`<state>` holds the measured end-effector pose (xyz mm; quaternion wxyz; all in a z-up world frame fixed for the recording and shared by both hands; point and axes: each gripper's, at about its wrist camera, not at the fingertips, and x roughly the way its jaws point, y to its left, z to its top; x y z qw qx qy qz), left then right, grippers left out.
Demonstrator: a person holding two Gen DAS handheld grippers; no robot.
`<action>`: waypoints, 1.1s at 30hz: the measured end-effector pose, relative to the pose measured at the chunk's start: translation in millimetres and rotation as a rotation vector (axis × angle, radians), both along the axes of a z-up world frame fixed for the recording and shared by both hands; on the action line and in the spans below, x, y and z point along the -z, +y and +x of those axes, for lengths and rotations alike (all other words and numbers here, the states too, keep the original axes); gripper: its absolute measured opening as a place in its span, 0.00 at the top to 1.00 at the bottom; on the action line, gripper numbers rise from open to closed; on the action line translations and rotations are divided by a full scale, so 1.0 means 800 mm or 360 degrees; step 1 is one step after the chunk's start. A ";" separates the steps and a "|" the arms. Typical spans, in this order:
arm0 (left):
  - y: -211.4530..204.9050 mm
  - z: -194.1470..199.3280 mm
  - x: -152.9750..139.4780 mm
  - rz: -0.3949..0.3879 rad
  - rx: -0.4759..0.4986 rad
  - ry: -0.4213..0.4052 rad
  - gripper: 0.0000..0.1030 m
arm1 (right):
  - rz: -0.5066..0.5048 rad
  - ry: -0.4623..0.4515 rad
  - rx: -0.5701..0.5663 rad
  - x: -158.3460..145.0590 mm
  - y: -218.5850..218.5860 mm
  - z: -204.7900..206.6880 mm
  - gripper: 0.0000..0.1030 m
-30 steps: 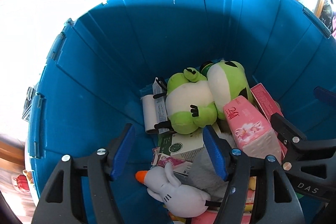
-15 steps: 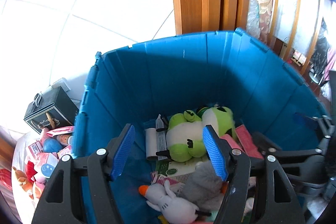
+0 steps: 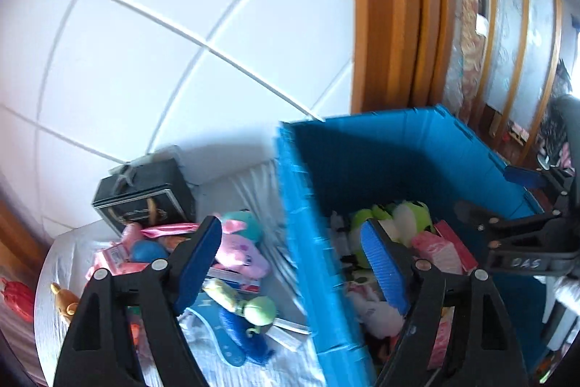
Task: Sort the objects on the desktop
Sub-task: 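Bring both tools back from the bin toward the item heap, then grasp the pink pig plush in orange shirt with both tools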
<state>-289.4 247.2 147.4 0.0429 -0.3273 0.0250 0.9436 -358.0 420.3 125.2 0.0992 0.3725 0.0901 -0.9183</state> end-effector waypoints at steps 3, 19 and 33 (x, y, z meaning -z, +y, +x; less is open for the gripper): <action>-0.065 0.039 -0.005 0.0014 -0.0078 0.0120 0.22 | -0.0058 0.0064 -0.0128 -0.031 -0.052 0.036 0.00; -0.401 0.168 0.130 0.0026 -0.0499 0.0084 0.04 | -0.0336 0.0009 -0.0476 0.059 -0.299 0.145 0.00; -0.515 0.172 0.344 0.0153 -0.0653 -0.0328 0.04 | -0.0260 -0.0223 -0.0228 0.237 -0.350 0.120 0.00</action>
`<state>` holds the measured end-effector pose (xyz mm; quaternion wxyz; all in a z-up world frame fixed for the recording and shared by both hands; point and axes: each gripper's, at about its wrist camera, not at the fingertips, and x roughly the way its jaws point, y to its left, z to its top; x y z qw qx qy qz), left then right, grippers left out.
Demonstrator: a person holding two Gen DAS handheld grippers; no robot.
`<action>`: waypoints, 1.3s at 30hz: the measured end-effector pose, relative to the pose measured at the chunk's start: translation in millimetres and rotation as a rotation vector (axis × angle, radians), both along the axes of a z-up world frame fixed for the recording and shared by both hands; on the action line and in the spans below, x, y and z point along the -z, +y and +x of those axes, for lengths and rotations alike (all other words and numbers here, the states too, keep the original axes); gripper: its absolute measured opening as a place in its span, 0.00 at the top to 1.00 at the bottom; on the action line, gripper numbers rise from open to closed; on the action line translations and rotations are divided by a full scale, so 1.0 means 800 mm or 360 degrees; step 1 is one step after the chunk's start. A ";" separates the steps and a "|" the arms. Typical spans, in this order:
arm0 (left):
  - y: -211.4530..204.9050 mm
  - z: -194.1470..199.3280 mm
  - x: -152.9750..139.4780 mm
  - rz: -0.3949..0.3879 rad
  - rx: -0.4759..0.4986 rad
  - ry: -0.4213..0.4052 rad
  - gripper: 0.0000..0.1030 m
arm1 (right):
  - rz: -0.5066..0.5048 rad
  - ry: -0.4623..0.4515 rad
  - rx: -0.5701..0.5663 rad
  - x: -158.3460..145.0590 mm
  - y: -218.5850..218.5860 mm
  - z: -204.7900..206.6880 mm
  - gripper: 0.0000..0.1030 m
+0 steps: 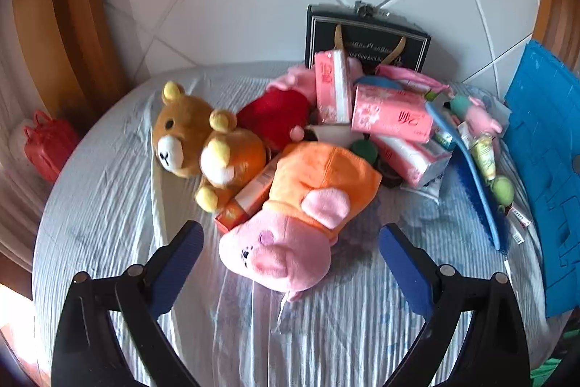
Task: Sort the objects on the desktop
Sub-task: 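Grasp the pink pig plush in orange shirt with both tools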
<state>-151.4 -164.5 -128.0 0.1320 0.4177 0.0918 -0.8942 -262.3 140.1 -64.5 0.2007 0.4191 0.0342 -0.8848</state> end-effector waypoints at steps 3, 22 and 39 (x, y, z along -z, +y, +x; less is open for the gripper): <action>-0.021 0.004 0.035 0.0117 -0.0082 -0.0052 0.04 | -0.0037 -0.0067 -0.0018 0.027 -0.013 -0.002 0.00; -0.070 -0.002 0.159 0.0043 -0.0171 -0.0434 0.00 | 0.0106 -0.0340 -0.0591 0.143 -0.212 -0.012 0.00; -0.078 -0.011 0.156 0.0279 -0.0065 -0.0303 0.00 | 0.0206 -0.0489 -0.0834 0.191 -0.356 0.031 0.00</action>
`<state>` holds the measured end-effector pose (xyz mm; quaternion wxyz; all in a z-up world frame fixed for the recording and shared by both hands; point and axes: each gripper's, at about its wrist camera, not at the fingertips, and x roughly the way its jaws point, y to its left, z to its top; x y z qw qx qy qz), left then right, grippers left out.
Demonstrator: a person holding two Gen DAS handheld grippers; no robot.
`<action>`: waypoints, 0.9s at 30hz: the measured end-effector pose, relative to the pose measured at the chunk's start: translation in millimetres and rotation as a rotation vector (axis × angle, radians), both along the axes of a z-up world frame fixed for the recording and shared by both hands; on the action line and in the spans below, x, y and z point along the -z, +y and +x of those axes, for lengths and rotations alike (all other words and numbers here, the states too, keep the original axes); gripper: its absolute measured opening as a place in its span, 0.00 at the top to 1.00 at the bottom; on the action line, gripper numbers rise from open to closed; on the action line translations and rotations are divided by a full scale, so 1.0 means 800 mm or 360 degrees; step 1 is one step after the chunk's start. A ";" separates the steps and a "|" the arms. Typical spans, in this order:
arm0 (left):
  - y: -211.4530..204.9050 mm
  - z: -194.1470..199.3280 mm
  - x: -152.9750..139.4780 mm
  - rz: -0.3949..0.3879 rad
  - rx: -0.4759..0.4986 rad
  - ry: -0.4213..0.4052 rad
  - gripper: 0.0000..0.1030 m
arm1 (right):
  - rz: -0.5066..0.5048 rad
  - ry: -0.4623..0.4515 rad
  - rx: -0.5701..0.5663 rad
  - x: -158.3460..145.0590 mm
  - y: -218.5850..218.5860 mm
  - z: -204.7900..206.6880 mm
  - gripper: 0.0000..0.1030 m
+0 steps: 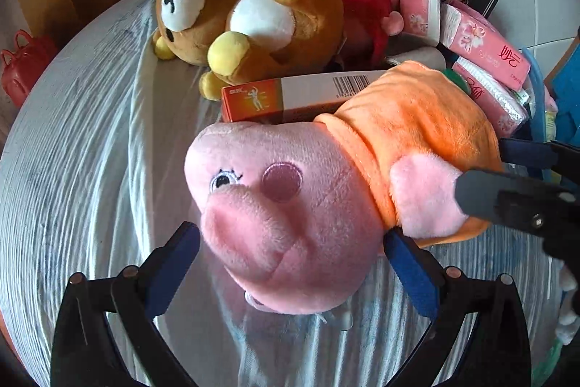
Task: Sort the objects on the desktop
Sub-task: 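Grasp the pink pig plush in orange shirt with both tools, then carry the pig plush with both tools over the blue bin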
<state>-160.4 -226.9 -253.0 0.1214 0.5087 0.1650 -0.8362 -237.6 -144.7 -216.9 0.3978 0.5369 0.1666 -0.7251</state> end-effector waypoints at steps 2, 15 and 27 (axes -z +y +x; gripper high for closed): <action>-0.003 -0.001 0.003 0.0039 0.0019 0.0019 0.00 | 0.0042 0.0022 -0.0010 0.012 -0.011 0.002 0.00; 0.029 0.012 -0.023 -0.0038 0.0145 0.0080 0.17 | 0.0007 -0.0016 -0.0012 0.006 0.009 0.023 0.18; 0.117 0.027 -0.175 -0.0218 0.0357 0.0444 0.17 | -0.0285 0.0233 0.0152 -0.138 0.148 0.050 0.17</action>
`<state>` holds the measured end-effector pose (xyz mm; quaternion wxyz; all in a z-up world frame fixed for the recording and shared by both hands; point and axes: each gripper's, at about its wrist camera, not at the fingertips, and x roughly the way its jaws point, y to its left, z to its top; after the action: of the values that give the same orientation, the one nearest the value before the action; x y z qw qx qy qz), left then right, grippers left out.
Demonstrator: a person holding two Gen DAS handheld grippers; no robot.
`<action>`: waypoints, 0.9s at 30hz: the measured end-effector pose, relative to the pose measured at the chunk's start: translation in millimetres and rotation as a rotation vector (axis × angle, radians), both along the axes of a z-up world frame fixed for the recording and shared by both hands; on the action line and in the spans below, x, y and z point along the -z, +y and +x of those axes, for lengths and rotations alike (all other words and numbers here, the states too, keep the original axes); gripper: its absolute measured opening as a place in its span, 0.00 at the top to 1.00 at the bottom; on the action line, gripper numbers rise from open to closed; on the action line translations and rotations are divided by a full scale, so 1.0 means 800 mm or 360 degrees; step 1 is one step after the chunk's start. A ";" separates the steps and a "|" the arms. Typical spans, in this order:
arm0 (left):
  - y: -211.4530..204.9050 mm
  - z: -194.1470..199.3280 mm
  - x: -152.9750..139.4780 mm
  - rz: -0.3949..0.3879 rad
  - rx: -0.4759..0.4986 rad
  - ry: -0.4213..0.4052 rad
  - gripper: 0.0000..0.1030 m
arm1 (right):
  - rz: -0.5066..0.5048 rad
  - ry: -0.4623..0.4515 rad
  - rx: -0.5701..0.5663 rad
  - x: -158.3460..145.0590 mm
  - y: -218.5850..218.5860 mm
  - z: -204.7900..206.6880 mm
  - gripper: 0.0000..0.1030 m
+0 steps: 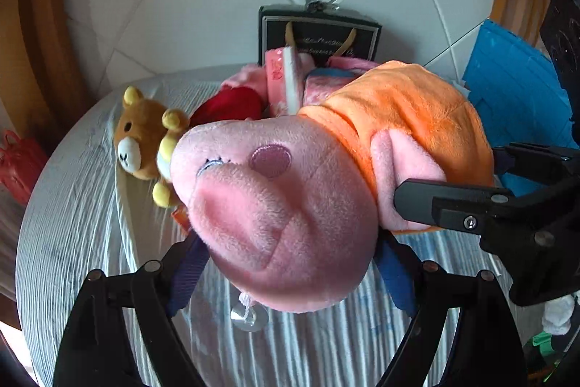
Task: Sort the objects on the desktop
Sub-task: 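Carry the pig plush with both tools over the blue bin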
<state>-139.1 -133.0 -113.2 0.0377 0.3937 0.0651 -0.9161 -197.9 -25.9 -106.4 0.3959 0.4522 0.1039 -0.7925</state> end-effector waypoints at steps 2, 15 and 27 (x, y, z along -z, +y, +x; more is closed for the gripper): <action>0.027 0.006 -0.032 -0.0031 0.0059 0.0083 0.17 | -0.0042 0.0075 0.0052 -0.026 0.016 0.012 0.17; 0.257 -0.035 -0.197 -0.0075 0.0605 0.0485 0.17 | -0.0202 0.0530 0.0584 -0.187 0.257 0.037 0.17; 0.533 -0.111 -0.286 -0.0119 0.1074 0.0396 0.17 | -0.0151 0.0466 0.1023 -0.265 0.513 -0.034 0.17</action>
<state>-228.0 293.4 115.5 -0.2607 0.2769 -0.0979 -0.9197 -225.2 384.5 105.6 0.1279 0.3246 -0.0251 -0.9368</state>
